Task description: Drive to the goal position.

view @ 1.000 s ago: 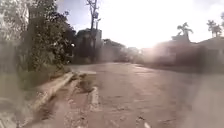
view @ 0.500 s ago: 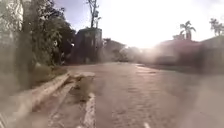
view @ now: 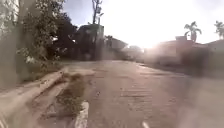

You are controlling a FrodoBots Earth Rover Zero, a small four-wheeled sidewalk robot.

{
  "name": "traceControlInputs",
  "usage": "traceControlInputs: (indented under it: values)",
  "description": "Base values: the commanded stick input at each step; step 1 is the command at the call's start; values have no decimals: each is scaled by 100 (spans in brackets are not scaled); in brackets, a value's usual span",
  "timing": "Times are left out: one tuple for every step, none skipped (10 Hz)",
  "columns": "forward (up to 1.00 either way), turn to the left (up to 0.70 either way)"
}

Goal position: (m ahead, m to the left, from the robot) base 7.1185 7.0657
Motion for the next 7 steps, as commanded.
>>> traceControlInputs:
  values:
    - [100,0]
    - [100,0]
    - [100,0]
    - [100,0]
    - [100,0]
    - [100,0]
    - [100,0]
